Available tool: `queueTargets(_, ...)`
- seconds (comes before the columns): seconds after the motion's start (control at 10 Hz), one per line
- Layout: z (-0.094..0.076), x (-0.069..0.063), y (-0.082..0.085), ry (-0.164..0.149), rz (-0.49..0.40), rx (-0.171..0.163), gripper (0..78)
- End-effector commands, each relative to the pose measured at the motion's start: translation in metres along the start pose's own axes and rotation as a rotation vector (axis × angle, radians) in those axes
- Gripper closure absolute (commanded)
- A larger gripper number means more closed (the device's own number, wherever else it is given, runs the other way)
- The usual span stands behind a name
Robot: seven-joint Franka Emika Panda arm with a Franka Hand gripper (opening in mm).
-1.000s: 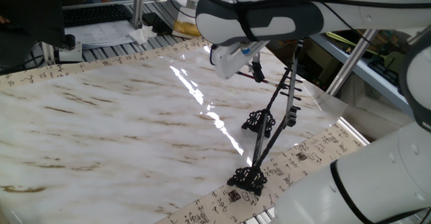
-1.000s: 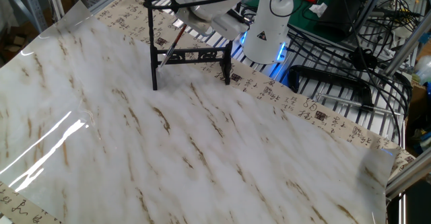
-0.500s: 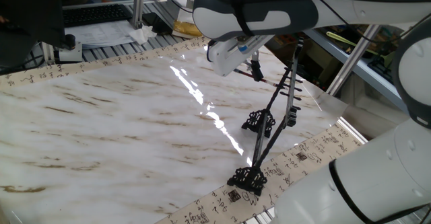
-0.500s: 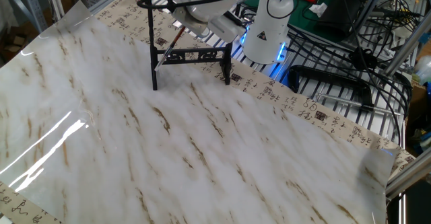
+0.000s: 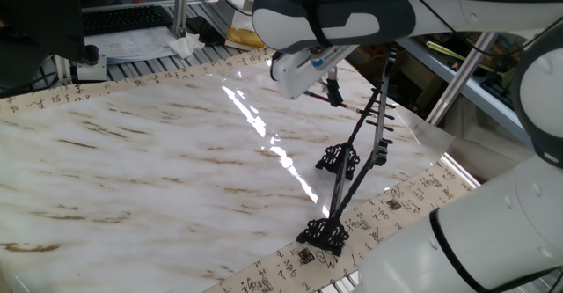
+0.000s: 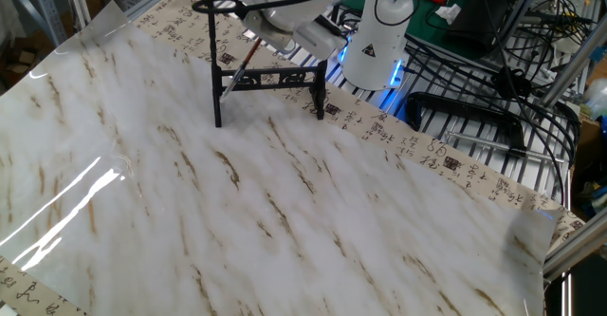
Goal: Place the brush on the pen rack
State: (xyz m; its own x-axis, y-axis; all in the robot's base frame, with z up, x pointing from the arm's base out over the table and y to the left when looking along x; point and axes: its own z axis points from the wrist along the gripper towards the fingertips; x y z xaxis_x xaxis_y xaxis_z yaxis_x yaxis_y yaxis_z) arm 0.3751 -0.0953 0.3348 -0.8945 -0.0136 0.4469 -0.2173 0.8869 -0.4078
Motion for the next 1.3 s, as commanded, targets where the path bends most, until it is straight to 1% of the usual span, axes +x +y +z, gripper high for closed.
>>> queueTargets(0.1, -0.0068, -0.0039, -0.0040, 0.001, -0.011, -0.016, 76.4)
queueTargets(0.2, -0.0079, -0.0047, -0.0048, 0.003, -0.005, -0.017, 76.4)
queueTargets(0.3, -0.0079, -0.0047, -0.0048, 0.008, 0.010, -0.025, 76.4)
queueTargets(0.4, -0.0080, -0.0046, -0.0047, 0.011, 0.028, -0.024, 76.4)
queueTargets(0.5, -0.0080, -0.0048, -0.0044, 0.018, 0.036, -0.020, 76.4)
queueTargets(0.6, -0.0082, -0.0056, -0.0034, 0.029, 0.043, -0.029, 76.4)
queueTargets(0.8, -0.0086, -0.0091, 0.0004, 0.045, 0.054, -0.034, 76.4)
queueTargets(0.9, -0.0089, -0.0122, 0.0038, 0.047, 0.042, -0.013, 76.4)
queueTargets(1.3, -0.0088, -0.0126, 0.0040, 0.058, 0.017, 0.001, 76.4)
